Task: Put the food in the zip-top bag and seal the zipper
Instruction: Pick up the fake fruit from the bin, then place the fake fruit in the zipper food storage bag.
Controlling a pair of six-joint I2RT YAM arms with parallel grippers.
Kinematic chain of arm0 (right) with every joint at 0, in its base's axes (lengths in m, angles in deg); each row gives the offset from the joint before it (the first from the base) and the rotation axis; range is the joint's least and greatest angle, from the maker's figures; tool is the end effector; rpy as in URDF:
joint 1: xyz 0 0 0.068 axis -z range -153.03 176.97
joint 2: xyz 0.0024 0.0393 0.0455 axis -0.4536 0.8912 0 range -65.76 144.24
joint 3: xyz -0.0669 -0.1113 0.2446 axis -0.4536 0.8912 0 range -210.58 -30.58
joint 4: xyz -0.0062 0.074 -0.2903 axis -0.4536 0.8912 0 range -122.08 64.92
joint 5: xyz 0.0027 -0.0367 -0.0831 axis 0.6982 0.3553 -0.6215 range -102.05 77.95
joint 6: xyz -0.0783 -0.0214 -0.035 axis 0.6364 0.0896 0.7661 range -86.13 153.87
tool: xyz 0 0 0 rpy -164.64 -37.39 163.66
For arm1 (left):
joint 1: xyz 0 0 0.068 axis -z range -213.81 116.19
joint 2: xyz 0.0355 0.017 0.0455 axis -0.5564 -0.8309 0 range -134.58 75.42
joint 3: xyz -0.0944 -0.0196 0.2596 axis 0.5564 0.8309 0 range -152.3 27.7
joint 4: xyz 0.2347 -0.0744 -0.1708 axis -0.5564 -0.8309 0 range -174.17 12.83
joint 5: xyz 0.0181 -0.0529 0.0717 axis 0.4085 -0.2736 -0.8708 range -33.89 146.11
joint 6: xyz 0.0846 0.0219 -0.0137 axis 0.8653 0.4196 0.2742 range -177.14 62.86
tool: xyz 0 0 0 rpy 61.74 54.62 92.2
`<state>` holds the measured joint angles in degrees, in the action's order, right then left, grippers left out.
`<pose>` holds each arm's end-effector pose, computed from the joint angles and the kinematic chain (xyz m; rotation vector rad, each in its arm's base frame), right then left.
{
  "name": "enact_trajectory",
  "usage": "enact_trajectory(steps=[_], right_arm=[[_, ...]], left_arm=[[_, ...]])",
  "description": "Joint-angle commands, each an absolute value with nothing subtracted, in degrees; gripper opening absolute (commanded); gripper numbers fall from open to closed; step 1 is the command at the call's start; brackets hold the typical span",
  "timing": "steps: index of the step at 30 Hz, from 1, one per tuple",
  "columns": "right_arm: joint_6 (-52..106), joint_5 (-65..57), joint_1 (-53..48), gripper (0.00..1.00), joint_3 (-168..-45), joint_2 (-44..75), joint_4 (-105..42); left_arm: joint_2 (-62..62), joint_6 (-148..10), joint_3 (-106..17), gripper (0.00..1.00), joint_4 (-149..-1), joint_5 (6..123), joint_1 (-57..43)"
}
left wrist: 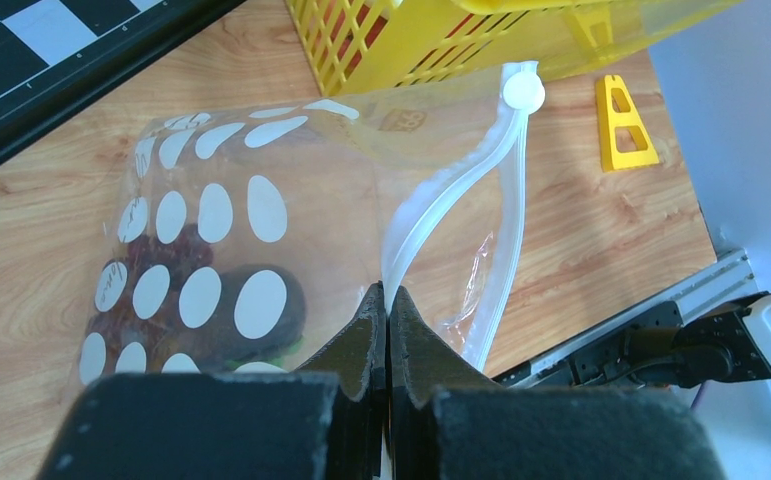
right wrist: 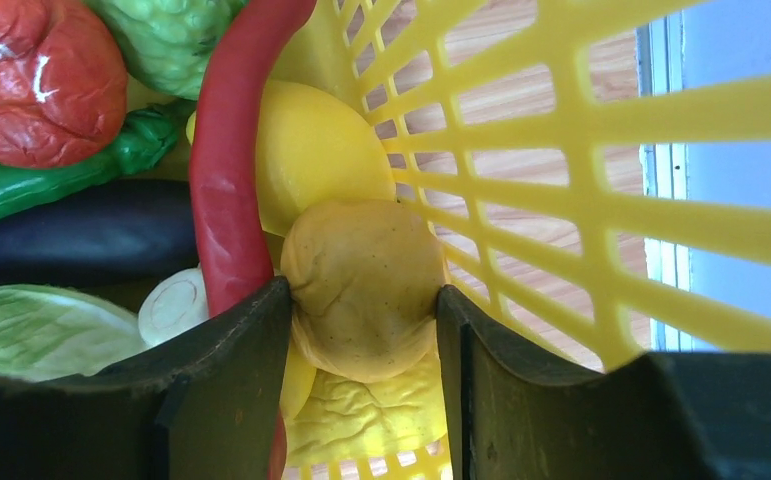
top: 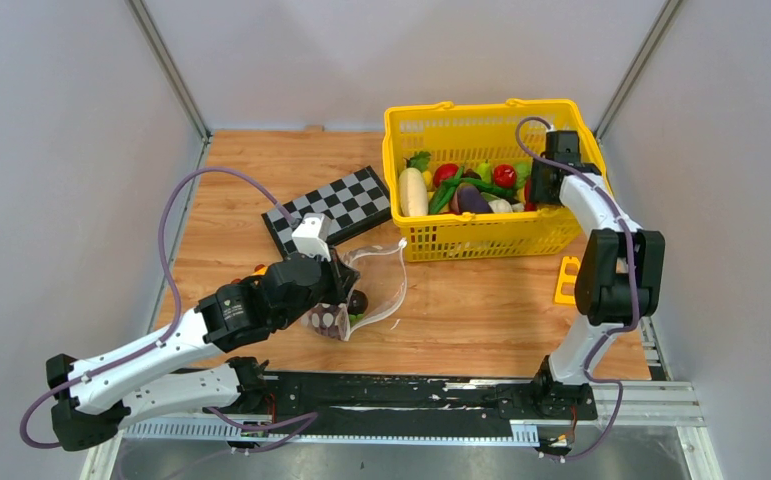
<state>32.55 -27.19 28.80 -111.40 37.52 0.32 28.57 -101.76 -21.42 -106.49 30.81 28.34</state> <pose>0.4536 -0.0350 0.1984 0.1744 2.5066 -0.3368 0.1458 -0.2042 0.3145 0.0340 2.0730 -0.7345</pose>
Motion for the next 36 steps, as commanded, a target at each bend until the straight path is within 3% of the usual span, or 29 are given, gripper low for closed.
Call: enact_trajectory(steps=[1,6,20,36], right_arm=[[30.41,-23.21,29.18,0.32,-109.7,30.9,-2.54],[29.3,-15.75,29.21,0.24,-106.36,22.22,-5.41],[20.69,8.65,29.17,0.26,-95.49,9.12,-15.33],[8.31,33.98,28.41,0.27,-95.41,0.84,-27.93]], left_arm=[[28.49,-101.69,-21.52,0.0,-103.69,31.12,28.36],[28.07,-101.61,-21.82,0.0,-103.61,31.23,28.41],[25.69,-101.6,-23.01,0.0,-103.34,32.76,28.37],[25.65,-101.96,-22.83,0.0,-102.58,32.86,28.38]])
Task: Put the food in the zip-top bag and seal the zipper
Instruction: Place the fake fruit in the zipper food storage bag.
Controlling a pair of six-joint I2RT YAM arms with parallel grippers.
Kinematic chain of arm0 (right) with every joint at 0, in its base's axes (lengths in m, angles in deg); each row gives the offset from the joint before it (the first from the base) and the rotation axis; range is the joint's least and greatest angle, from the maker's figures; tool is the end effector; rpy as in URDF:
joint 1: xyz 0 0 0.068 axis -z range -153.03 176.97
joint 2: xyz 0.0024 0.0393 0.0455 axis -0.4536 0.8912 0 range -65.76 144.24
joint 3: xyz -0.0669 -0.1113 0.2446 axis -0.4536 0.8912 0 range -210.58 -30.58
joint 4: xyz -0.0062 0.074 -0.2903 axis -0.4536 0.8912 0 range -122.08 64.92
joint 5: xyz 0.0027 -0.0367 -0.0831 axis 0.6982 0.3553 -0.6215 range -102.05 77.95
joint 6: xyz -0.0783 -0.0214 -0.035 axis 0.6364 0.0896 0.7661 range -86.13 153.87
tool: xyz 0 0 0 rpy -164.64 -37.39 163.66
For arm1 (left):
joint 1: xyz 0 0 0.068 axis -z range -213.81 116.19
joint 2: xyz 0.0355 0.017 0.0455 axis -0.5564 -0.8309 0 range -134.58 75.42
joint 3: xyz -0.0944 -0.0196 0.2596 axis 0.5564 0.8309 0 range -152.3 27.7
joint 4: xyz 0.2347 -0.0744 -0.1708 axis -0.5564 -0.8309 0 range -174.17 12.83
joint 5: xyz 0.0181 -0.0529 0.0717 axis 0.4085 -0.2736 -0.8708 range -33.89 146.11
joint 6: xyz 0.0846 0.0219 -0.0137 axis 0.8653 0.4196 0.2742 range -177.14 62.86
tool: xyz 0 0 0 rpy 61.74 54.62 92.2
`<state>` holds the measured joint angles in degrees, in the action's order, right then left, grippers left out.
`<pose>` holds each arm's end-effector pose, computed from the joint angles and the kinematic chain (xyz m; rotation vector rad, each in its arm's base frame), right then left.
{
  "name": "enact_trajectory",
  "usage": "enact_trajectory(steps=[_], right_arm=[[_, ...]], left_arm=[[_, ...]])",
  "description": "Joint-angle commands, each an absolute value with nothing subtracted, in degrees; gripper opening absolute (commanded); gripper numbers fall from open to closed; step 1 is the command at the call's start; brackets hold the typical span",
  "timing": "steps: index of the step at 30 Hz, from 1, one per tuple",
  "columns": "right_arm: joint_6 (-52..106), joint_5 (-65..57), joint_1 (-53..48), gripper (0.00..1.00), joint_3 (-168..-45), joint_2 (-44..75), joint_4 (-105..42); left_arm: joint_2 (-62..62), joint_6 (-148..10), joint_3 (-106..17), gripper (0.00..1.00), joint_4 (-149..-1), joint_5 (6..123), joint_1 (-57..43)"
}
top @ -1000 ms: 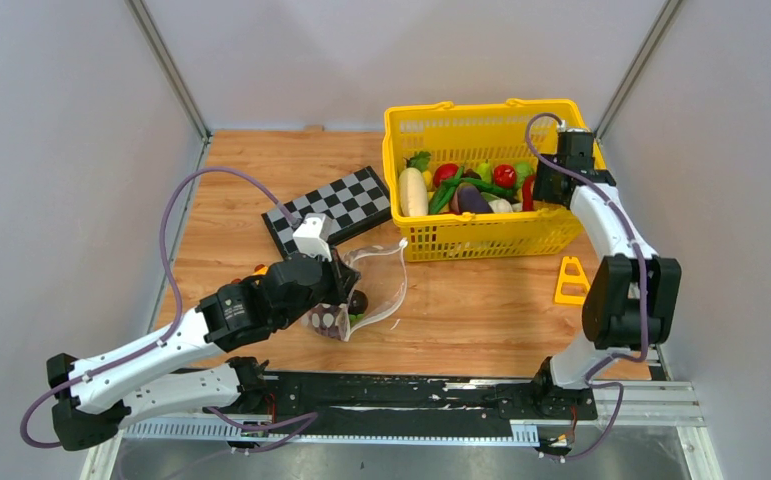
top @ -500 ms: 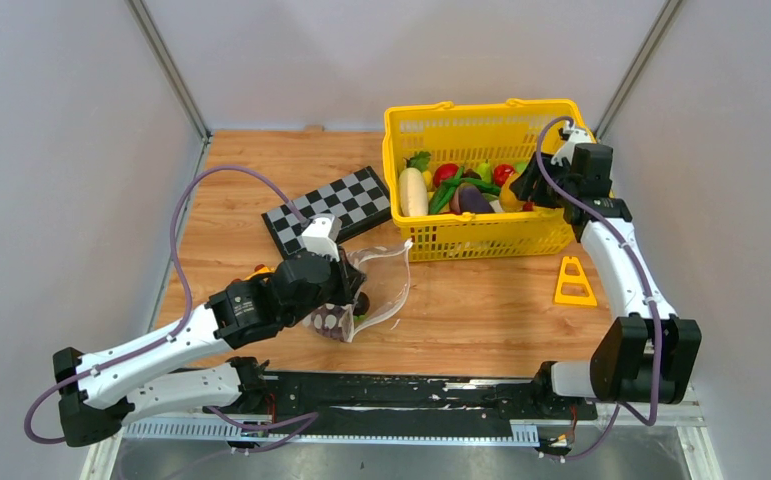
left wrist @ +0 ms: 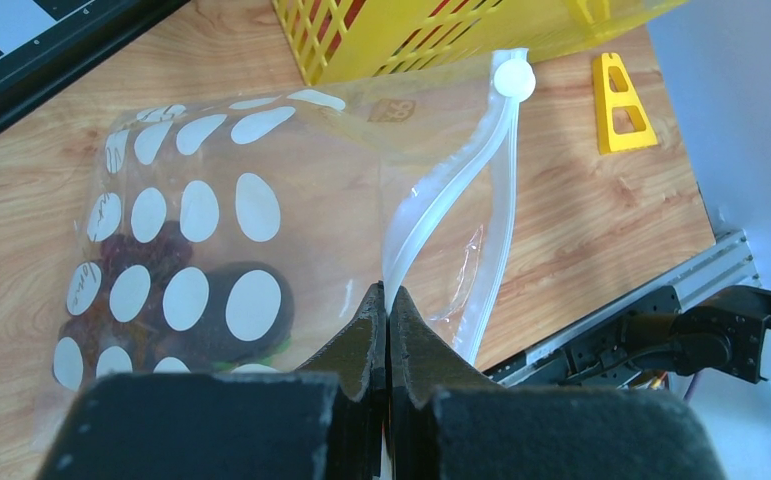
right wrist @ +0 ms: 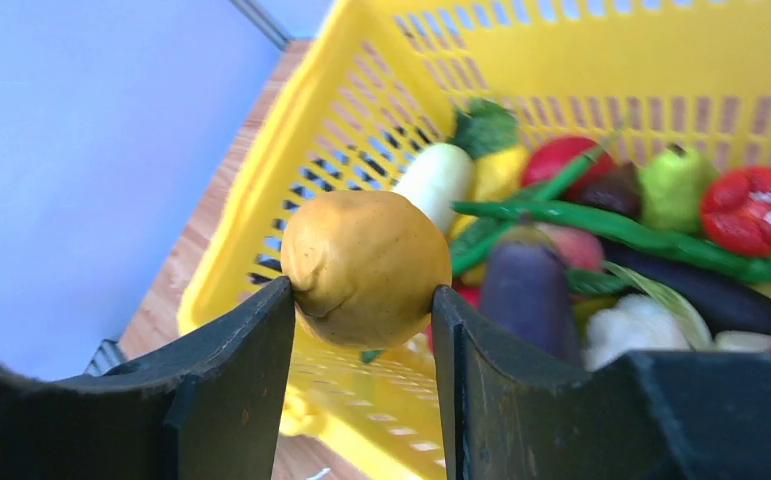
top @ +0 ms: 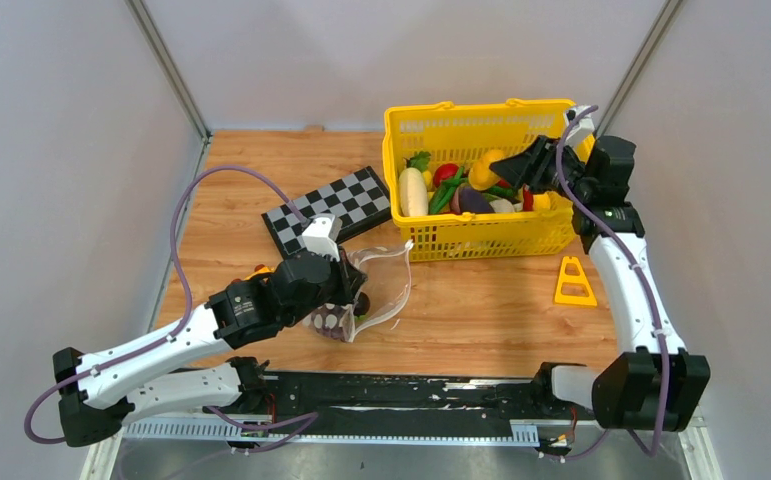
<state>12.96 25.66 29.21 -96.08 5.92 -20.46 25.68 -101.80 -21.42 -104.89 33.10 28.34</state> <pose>0.3570 0.0341 0.3554 -0.0800 1.8976 0.8393 0.1493 -0.2170 0.3057 0.0669 2.1071 -0.7490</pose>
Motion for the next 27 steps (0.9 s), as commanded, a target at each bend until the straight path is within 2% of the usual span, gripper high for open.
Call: enact_trajectory(steps=[1,12,19,27], right_arm=[[7.56,34.36,28.01,0.27,-94.11,-0.62,-28.99],[7.64,40.25,21.35,0.3,-85.42,-13.21,-31.46],[23.63,41.56,9.72,0.3,-85.86,-15.04,-21.31],[32.8,34.51,-3.34,0.32,-83.83,-11.94,-21.02]], left_arm=[[25.53,-101.96,-22.83,0.0,-102.38,32.9,28.36],[25.9,-102.67,-22.11,0.0,-101.75,32.97,28.35],[25.07,-102.77,-22.42,0.0,-100.67,33.24,28.42],[24.88,-102.66,-22.84,0.0,-100.84,33.27,28.36]])
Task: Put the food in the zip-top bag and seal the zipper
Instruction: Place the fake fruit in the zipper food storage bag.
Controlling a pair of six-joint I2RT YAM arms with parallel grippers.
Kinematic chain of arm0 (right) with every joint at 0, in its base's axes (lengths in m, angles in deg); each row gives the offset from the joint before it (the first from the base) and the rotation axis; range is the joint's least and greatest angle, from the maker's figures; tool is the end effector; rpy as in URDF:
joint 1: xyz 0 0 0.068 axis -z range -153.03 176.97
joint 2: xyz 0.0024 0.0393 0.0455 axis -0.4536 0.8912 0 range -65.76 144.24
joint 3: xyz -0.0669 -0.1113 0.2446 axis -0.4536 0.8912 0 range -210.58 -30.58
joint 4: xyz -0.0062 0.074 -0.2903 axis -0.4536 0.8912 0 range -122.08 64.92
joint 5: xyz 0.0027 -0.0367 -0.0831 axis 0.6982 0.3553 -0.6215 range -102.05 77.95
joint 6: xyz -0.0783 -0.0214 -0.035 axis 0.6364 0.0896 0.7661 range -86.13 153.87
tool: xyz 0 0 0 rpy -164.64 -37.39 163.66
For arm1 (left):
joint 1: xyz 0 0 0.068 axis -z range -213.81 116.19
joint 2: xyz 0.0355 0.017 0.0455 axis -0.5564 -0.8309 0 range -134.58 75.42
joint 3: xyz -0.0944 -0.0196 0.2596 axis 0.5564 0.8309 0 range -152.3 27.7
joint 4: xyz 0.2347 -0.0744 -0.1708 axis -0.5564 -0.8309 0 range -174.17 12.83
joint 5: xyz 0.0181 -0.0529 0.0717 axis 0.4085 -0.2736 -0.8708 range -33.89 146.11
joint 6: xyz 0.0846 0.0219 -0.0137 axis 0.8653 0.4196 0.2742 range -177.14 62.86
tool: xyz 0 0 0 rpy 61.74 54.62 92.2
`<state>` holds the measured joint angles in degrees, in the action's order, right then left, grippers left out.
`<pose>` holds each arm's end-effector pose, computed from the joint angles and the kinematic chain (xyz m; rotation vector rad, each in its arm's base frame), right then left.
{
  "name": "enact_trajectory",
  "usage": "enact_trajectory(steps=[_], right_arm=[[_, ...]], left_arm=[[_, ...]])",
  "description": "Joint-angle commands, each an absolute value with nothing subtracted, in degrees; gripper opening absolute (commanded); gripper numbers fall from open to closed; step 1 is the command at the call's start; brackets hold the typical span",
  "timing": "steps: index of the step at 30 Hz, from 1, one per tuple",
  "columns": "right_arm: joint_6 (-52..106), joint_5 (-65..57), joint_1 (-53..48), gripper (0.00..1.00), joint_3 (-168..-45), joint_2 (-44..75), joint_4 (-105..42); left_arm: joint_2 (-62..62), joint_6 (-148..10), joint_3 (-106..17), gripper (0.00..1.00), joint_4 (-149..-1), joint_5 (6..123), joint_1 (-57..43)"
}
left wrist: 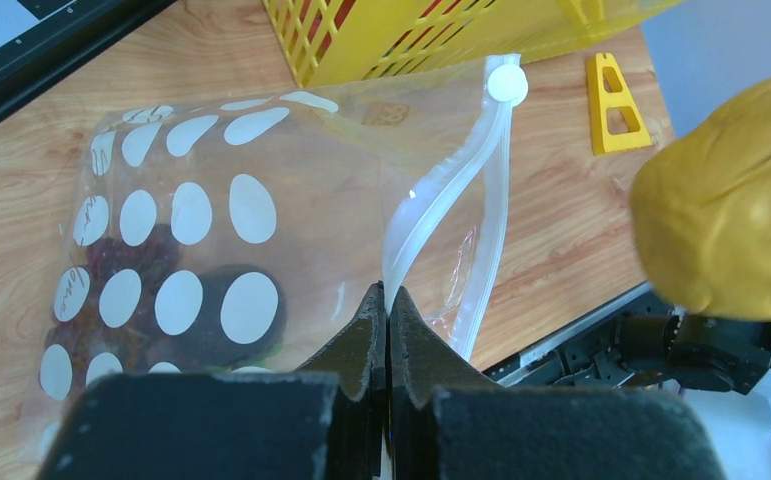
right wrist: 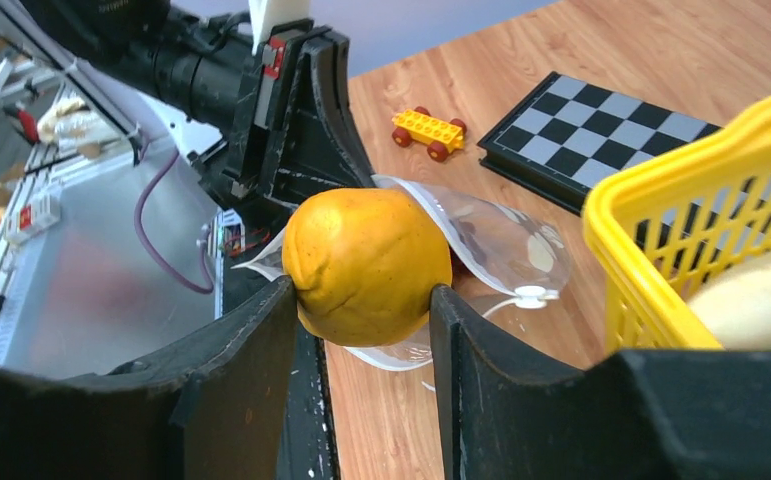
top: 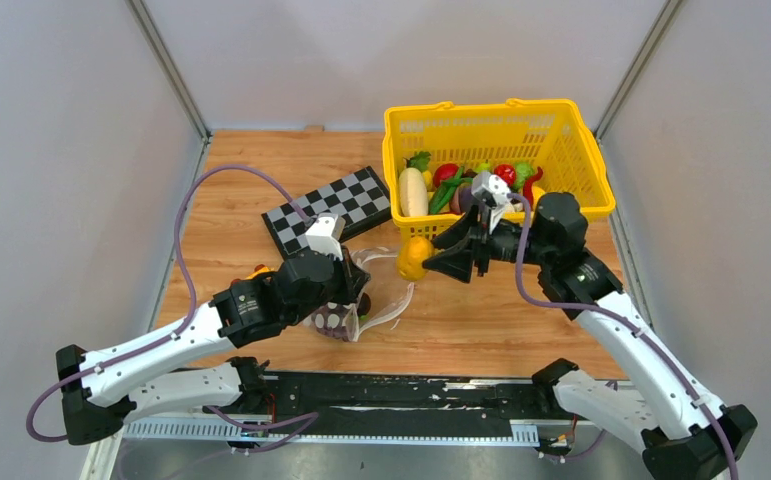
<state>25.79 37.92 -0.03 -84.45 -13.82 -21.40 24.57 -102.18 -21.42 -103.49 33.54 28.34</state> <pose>0.2051 0.1720 0.3753 -0.9437 1.5549 1.1873 0.1515 -0.2222 0.3040 0.0634 2.1075 -0.7636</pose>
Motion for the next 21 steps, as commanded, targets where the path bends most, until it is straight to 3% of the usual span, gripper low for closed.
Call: enact_trajectory(steps=[1,9,13,21], right_arm=[[33.46,34.45,-4.64,0.32,-84.19,-10.97,-20.44],[40.22,24.94,-13.87,0.33,-86.96,-2.39,-16.49],[43.13,11.44,-20.06,0.33,-87.75,1.7,-17.87],[48.5,2.55,-24.85,0.35,-79.75,2.54,-39.33]], left_arm=[[25.0,-102.73,-22.79,0.0,-101.0,33.14,28.36],[25.98,-102.84,-22.83,0.0,-101.16,32.23,28.35],[26.22,-102.94,-22.83,0.0,-101.17,32.03,28.38],[26.98,-102.6,-23.01,0.0,-102.09,31.76,28.37]])
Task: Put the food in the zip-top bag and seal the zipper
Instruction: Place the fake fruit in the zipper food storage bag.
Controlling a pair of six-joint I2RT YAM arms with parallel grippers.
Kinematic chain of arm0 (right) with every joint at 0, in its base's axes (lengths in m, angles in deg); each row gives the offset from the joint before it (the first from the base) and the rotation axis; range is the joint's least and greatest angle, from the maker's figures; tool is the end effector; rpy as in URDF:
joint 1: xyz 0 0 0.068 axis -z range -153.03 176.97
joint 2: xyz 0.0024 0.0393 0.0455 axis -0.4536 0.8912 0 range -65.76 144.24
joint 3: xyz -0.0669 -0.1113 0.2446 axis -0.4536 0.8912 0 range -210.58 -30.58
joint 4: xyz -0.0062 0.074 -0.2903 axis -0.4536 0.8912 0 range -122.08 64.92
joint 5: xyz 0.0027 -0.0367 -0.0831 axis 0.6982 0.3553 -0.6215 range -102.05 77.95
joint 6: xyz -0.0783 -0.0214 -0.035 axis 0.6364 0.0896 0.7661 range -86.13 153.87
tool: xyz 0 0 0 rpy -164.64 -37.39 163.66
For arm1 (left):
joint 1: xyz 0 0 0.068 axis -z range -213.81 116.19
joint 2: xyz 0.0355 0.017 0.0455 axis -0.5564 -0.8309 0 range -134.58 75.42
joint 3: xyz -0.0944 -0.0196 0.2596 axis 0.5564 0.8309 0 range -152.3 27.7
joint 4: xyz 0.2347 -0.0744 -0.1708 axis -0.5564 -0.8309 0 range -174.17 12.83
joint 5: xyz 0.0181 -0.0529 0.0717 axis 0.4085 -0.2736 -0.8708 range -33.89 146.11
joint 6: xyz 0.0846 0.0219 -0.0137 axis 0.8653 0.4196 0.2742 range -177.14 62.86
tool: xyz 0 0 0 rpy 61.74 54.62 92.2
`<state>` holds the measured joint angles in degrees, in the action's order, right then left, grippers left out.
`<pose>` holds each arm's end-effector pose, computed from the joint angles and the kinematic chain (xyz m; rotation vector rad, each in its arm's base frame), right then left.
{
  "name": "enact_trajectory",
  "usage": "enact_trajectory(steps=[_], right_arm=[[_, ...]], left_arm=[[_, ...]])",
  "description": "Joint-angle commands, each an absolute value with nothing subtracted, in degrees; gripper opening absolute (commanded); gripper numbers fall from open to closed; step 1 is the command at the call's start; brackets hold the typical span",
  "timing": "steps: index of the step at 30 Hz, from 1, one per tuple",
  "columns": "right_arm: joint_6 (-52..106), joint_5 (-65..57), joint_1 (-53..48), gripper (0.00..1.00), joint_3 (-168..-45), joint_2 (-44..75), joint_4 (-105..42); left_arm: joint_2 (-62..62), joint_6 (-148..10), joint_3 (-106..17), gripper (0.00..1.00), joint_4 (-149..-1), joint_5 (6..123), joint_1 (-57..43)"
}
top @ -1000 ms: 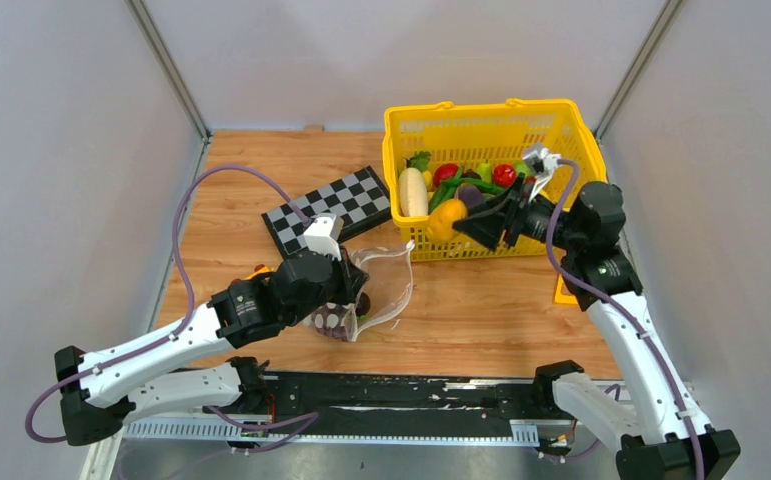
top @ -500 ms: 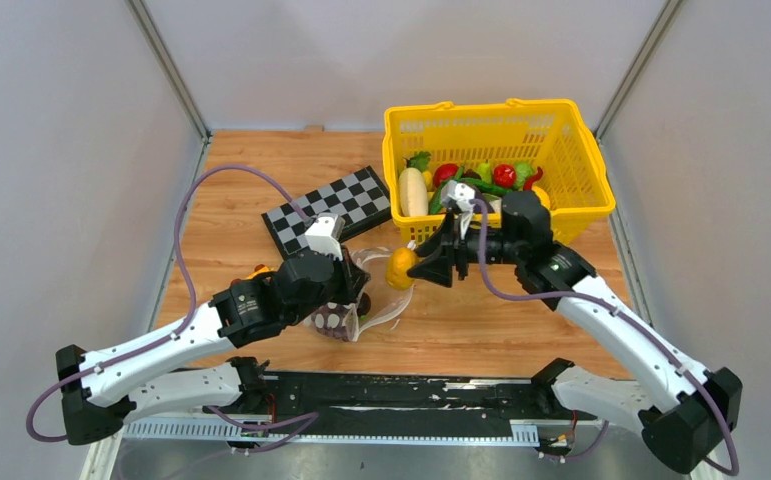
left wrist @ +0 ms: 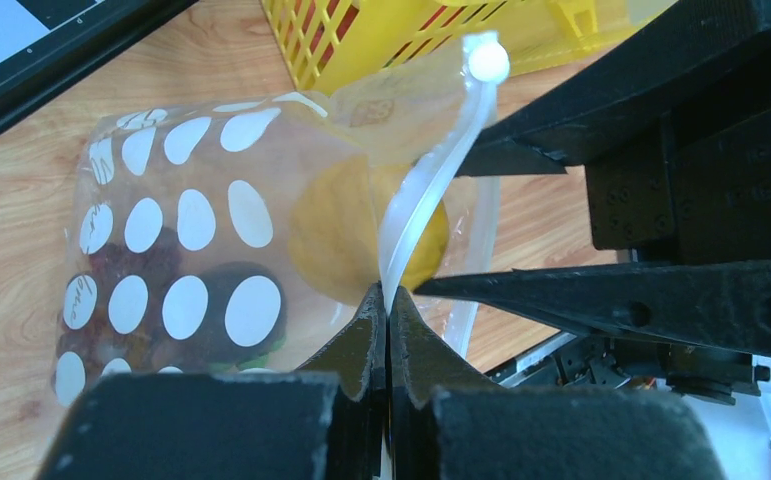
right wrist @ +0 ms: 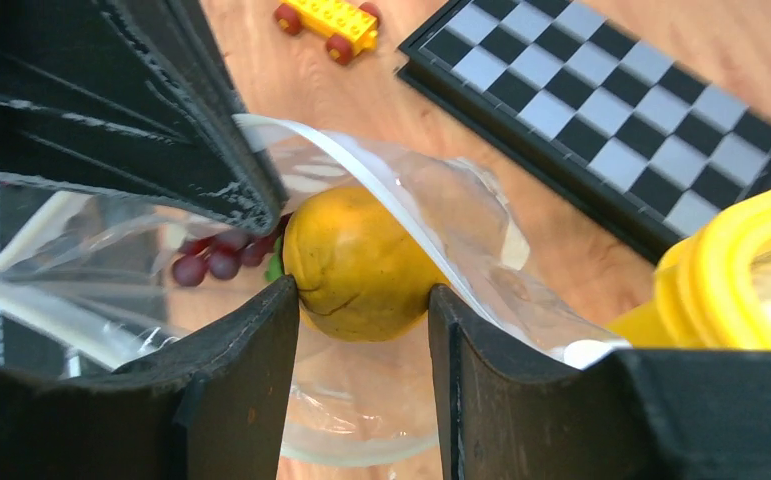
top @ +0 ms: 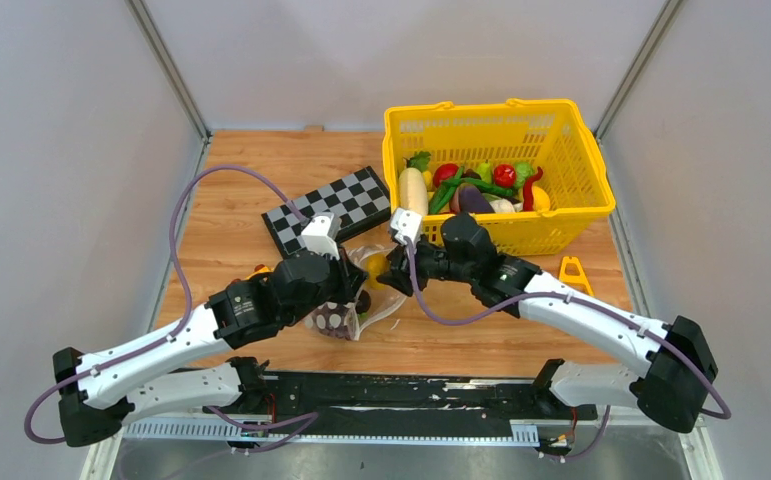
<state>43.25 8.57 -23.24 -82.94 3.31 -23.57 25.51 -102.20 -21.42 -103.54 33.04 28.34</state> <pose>0.2016 0.2852 0.2765 -1.2316 1.6715 0.8082 0.1504 -0.2188 0.3080 0.0525 2.0917 -0.7697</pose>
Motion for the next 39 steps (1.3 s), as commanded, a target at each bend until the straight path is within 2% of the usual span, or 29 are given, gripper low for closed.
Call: enact_trajectory(steps=[1,12,19,29,32,39], right_arm=[[49.19,2.19,-25.14,0.35,-78.22,2.59,-41.91],[50.05,2.07,-25.45,0.41,-70.96,5.3,-57.73],[48.11,9.19,-25.49,0.44,-71.93,8.19,-57.85],[45.73,4.28,-25.63,0.63,-73.98,11.79,-58.63],[45.24,4.46,-25.67,0.64,-73.76,9.61,-57.5],[46.7,7.55,-25.64,0.59,-76.87,2.84,-46.51]], left_arm=[[27.11,-102.52,-23.08,0.0,-102.2,31.64,28.4],[27.67,-102.68,-23.0,0.0,-102.51,31.36,28.34],[28.59,-103.19,-22.87,0.0,-102.63,29.74,28.32],[29.33,-103.92,-22.85,0.0,-103.87,28.64,28.25],[29.7,-103.95,-22.71,0.0,-104.04,28.33,28.34],[30.2,-103.91,-22.49,0.0,-104.65,26.78,28.31]])
